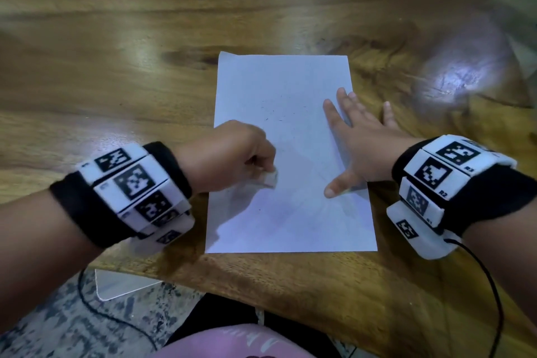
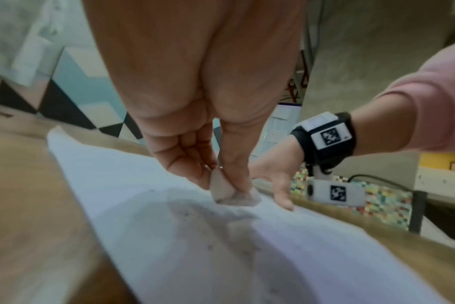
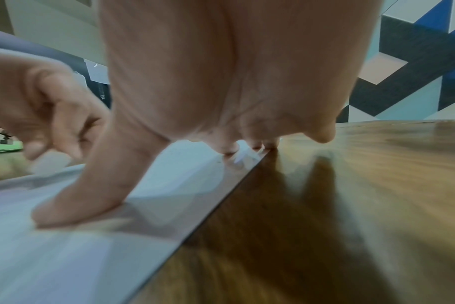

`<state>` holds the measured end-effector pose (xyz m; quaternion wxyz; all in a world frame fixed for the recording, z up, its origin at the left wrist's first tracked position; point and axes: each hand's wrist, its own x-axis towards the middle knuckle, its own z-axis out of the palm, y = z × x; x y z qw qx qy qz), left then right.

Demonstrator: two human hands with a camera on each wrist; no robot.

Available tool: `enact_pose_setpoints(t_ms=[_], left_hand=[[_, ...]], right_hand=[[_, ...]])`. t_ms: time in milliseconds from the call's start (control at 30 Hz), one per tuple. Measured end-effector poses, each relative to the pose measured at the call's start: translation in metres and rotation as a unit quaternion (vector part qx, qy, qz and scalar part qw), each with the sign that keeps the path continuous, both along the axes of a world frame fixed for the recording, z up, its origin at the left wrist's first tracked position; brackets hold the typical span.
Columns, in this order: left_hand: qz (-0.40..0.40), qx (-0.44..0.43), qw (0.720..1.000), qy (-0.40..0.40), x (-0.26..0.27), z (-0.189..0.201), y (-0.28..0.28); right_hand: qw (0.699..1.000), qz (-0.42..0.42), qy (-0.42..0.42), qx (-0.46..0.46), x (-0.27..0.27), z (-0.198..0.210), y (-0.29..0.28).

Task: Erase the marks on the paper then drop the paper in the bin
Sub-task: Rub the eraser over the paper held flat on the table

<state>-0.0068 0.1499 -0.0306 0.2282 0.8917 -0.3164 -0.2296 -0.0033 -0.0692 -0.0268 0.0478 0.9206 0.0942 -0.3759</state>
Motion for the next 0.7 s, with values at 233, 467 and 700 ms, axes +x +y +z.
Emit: enact_pose_setpoints(t_ms=[233,467,700], left_hand=[[-0.034,0.018,0.999,0.02,-0.021,-0.007,0.031],[0.034,0.034,0.999,-0.01,0.006,0.001,0.008],[-0.024,0.053,0.998,0.022,-0.014,0.001,0.025]], right_hand=[[1.0,-0.004,0.001,-0.006,-0.001,0.002,0.001],[1.0,-0.003,0.0,-0.004,-0.001,0.002,0.001],[1.0,-0.003,-0.003,-0.002,-0.001,0.0,0.0]])
